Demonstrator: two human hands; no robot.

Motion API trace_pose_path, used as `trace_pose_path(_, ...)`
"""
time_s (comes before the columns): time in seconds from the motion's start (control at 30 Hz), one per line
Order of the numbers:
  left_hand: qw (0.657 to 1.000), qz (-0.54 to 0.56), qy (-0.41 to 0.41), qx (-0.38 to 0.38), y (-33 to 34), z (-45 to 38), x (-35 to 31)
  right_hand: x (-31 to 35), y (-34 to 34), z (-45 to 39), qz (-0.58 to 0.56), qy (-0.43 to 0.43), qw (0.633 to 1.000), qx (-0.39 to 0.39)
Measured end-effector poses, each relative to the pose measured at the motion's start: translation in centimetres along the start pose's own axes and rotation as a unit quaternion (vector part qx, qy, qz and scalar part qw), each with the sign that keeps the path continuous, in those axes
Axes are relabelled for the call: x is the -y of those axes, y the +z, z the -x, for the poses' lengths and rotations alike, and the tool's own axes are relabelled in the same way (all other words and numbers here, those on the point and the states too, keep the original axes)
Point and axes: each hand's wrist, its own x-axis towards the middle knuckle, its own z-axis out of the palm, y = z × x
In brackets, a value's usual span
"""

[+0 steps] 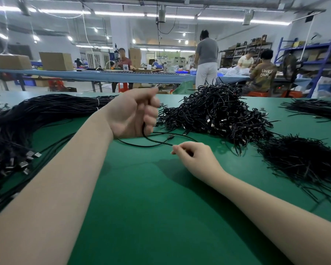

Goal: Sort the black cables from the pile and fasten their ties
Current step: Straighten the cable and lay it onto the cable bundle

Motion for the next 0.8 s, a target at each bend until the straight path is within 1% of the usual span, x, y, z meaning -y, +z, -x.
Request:
trace_pose_path(0.03, 0.994, -0.089, -0.051, 0.027, 0.3, -0.1, 0.2, -0.1, -0.3, -0.3, -0.017, 0.022, 0.999, -0.031)
trace_pose_path(0.07, 0.976, -0.179, -0.112, 0.047, 0.6, -0.4, 0.5, 0.0, -0.7, -0.6, -0.033, 0.034, 0.997, -0.057)
trace_pose_path(0.1, 0.950, -0.256, -0.170, 0.053, 0.8, -1.0, 1.1, 0.2, -1.0, -0.8, -0.048, 0.036, 0.995, -0.081)
trace_pose_path(0.13, 0.926, -0.313, -0.209, 0.041, 1.1, -1.7, 1.8, 0.6, -1.4, -1.0, -0.061, 0.030, 0.992, -0.104)
trace_pose_path(0.17, 0.914, -0.339, -0.224, 0.013, 1.4, -2.3, 2.4, 1.2, -1.6, -1.1, -0.068, 0.015, 0.990, -0.126)
trace_pose_path(0.2, 0.919, -0.334, -0.209, -0.025, 1.8, -3.0, 2.9, 1.9, -1.8, -1.2, -0.070, -0.006, 0.987, -0.144)
trace_pose_path(0.23, 0.934, -0.309, -0.163, -0.076, 2.0, -3.6, 3.3, 2.6, -1.8, -1.1, -0.072, -0.034, 0.985, -0.156)
trace_pose_path(0.27, 0.946, -0.275, -0.097, -0.138, 2.0, -4.1, 3.4, 3.4, -1.7, -0.9, -0.079, -0.067, 0.982, -0.156)
trace_pose_path(0.3, 0.951, -0.232, -0.022, -0.204, 2.0, -4.3, 3.2, 4.0, -1.5, -0.7, -0.094, -0.100, 0.980, -0.141)
trace_pose_path(0.33, 0.952, -0.170, 0.052, -0.251, 1.9, -4.3, 2.7, 4.5, -1.1, -0.3, -0.112, -0.124, 0.980, -0.108)
trace_pose_path(0.37, 0.955, -0.083, 0.113, -0.261, 1.8, -4.2, 1.9, 4.6, -0.6, 0.0, -0.125, -0.132, 0.981, -0.061)
trace_pose_path(0.4, 0.958, 0.016, 0.161, -0.236, 1.7, -3.6, 1.0, 4.4, -0.2, 0.3, -0.127, -0.127, 0.984, -0.010)
trace_pose_path(0.43, 0.958, 0.101, 0.197, -0.183, 1.7, -2.8, 0.2, 3.9, 0.2, 0.4, -0.117, -0.110, 0.986, 0.033)
trace_pose_path(0.47, 0.956, 0.147, 0.219, -0.126, 1.6, -1.7, -0.6, 3.2, 0.3, 0.4, -0.104, -0.079, 0.990, 0.061)
trace_pose_path(0.5, 0.962, 0.146, 0.217, -0.081, 1.4, -0.6, -1.2, 2.5, 0.2, 0.3, -0.091, -0.042, 0.993, 0.067)
trace_pose_path(0.53, 0.975, 0.106, 0.191, -0.046, 1.3, 0.3, -1.5, 2.0, -0.2, 0.0, -0.078, -0.005, 0.996, 0.053)
trace_pose_path(0.57, 0.990, 0.028, 0.140, -0.009, 1.2, 0.9, -1.4, 1.7, -0.7, -0.3, -0.070, 0.027, 0.997, 0.024)
trace_pose_path(0.6, 0.995, -0.075, 0.066, 0.028, 1.4, 1.1, -1.1, 1.5, -1.4, -0.8, -0.066, 0.048, 0.997, -0.014)
trace_pose_path(0.63, 0.981, -0.184, -0.017, 0.056, 1.8, 0.9, -0.4, 1.5, -2.0, -1.2, -0.061, 0.052, 0.995, -0.051)
trace_pose_path(0.67, 0.958, -0.267, -0.089, 0.064, 2.4, 0.3, 0.3, 1.8, -2.6, -1.7, -0.054, 0.041, 0.994, -0.087)
trace_pose_path(0.7, 0.942, -0.306, -0.130, 0.048, 2.9, -0.7, 1.0, 2.3, -2.9, -2.0, -0.048, 0.018, 0.992, -0.119)
trace_pose_path(0.73, 0.944, -0.301, -0.131, 0.013, 3.4, -1.6, 1.5, 3.0, -3.1, -2.2, -0.049, -0.009, 0.988, -0.145)
trace_pose_path(0.77, 0.960, -0.257, -0.100, -0.040, 3.8, -2.4, 1.8, 3.7, -3.1, -2.2, -0.057, -0.036, 0.985, -0.159)
trace_pose_path(0.8, 0.976, -0.188, -0.049, -0.100, 3.9, -3.1, 1.9, 4.4, -2.9, -2.1, -0.066, -0.062, 0.983, -0.160)
